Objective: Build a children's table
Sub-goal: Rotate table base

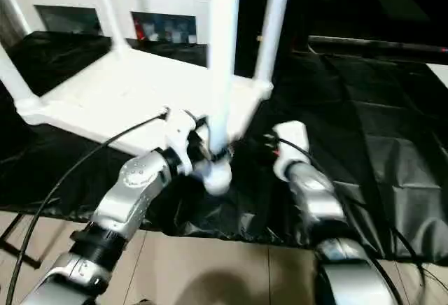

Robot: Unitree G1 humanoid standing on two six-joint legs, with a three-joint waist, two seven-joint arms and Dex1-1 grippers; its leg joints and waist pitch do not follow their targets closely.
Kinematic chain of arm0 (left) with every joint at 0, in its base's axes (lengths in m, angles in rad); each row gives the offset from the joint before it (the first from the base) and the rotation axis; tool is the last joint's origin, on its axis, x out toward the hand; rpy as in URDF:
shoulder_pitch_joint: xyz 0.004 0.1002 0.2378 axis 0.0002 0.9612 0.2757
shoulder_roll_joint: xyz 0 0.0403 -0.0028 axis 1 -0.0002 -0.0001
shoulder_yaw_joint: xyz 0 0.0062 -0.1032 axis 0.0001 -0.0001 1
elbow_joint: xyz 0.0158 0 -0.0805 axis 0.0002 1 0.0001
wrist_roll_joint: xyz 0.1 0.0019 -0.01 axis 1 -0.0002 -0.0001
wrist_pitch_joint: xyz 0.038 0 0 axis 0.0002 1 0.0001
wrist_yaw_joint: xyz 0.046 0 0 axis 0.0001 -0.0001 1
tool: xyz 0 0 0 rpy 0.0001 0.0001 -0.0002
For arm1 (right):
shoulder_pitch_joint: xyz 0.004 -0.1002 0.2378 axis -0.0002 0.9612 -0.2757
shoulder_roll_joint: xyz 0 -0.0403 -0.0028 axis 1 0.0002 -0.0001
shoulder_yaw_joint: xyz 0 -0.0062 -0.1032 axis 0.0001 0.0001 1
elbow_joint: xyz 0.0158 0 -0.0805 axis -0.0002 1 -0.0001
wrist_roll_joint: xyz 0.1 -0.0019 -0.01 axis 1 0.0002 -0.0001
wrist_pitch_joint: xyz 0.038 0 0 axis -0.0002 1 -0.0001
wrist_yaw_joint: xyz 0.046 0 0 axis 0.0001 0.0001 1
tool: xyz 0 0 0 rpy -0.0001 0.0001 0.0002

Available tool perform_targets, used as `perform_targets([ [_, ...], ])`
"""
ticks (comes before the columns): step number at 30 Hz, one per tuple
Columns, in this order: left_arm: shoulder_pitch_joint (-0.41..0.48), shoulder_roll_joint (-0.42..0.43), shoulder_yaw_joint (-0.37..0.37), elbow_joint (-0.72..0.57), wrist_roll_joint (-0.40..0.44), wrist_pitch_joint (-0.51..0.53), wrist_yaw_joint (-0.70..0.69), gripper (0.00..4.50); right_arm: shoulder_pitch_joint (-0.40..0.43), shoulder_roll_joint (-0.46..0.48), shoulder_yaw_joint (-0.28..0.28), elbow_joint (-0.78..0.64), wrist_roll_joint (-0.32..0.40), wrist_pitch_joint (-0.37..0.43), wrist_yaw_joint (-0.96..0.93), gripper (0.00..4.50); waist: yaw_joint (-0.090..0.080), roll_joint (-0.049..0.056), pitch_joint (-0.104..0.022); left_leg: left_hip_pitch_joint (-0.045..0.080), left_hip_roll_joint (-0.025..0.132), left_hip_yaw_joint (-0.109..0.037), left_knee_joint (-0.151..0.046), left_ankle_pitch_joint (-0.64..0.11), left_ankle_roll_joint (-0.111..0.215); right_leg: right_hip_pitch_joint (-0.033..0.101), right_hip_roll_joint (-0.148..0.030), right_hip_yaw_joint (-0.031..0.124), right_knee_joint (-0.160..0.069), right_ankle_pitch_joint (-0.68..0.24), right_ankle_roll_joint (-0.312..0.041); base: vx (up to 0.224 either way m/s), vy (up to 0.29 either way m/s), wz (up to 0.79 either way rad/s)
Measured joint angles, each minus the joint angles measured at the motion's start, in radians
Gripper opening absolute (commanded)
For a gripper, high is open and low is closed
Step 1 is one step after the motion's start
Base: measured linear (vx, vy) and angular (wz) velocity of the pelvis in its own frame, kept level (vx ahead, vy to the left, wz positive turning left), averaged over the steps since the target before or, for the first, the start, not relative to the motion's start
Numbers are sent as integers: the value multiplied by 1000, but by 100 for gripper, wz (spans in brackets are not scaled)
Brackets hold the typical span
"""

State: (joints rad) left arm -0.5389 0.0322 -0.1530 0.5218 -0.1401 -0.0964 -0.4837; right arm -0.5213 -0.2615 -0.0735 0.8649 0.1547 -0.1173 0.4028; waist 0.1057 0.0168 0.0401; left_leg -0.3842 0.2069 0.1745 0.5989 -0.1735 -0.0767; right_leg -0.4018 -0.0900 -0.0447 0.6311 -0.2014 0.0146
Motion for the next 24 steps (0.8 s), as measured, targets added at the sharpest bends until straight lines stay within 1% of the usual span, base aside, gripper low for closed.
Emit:
perform_targets([
  [1, -1, 0, 5, 20, 3, -17, 10, 450, 24, -9, -5, -29, 5, 0, 15, 446, 0, 1, 0, 0, 0, -1, 0, 0, 0, 0, 0, 0, 0, 0, 0, 0, 0, 0],
  [5, -14, -24, 11, 61, 8, -41, 28, 450, 80, -15, -8, -129, 20, 6, 47, 446, 0, 8, 2, -1, 0, 0, 0, 0, 0, 0, 0, 0, 0, 2, 0, 0, 0, 0],
  [7, -18, -38, 18, 57, -7, -39, 17, 450, 104, -16, -7, -184, 31, 16, 61, 446, 4, 12, 1, -1, 0, 0, 0, 0, 0, 0, 0, 0, -1, 2, 0, 0, 0, 0],
  [9, -8, -41, 18, 21, -39, -31, -32, 450, 135, -17, -3, -253, 37, 38, 77, 446, 8, 16, 1, -1, 0, 0, 0, 0, 0, 0, 0, 0, -2, 2, 0, 0, 0, 0],
  [11, 35, -23, 11, -48, -87, 10, -128, 450, 174, -22, 8, -330, 47, 71, 99, 446, 8, 21, -1, -1, 0, 0, -1, 0, 0, 0, 0, 0, -3, 2, 1, 0, 0, 0],
  [13, 92, 16, 2, -88, -111, 41, -188, 450, 213, -32, 16, -402, 48, 112, 104, 446, 5, 23, 0, -1, 0, 0, -2, 0, 0, -1, 0, 0, -4, 1, 1, 0, 0, 0],
  [14, 121, 34, 2, -102, -112, 47, -189, 450, 228, -35, 18, -429, 47, 129, 98, 446, 3, 23, 0, -1, 0, 0, -3, 0, 0, -1, 1, 0, -4, 1, 1, 0, 0, 0],
  [16, 208, 70, 8, -158, -120, 58, -187, 450, 271, -34, 18, -505, 47, 161, 72, 446, 1, 24, 0, -1, 0, 0, -4, 0, 0, -1, 1, 0, -6, 1, 2, 0, 0, 0],
  [18, 278, 91, 22, -216, -125, 73, -180, 450, 306, -25, 18, -563, 46, 181, 41, 446, 2, 24, 0, -2, 0, 0, -5, 0, 0, -1, 1, 0, -8, 1, 2, 0, 0, 0],
  [21, 390, 109, 50, -358, -132, 98, -140, 450, 379, 18, 19, -679, 46, 204, -6, 446, 4, 23, 1, -1, 0, 0, -8, 0, 0, 0, 1, 0, -11, 0, 3, 0, 0, 0],
  [22, 421, 109, 61, -404, -132, 116, -120, 450, 404, 38, 23, -714, 47, 213, -20, 446, 6, 23, 1, -2, 0, 0, -9, 0, 0, 0, 1, 0, -12, 0, 4, 0, 0, 0],
  [24, 445, 109, 85, -466, -132, 158, -84, 450, 429, 65, 26, -755, 49, 233, -41, 446, 8, 23, 1, -3, -1, 0, -12, 0, 0, 0, 1, 0, -15, 1, 5, 0, 0, 0],
])
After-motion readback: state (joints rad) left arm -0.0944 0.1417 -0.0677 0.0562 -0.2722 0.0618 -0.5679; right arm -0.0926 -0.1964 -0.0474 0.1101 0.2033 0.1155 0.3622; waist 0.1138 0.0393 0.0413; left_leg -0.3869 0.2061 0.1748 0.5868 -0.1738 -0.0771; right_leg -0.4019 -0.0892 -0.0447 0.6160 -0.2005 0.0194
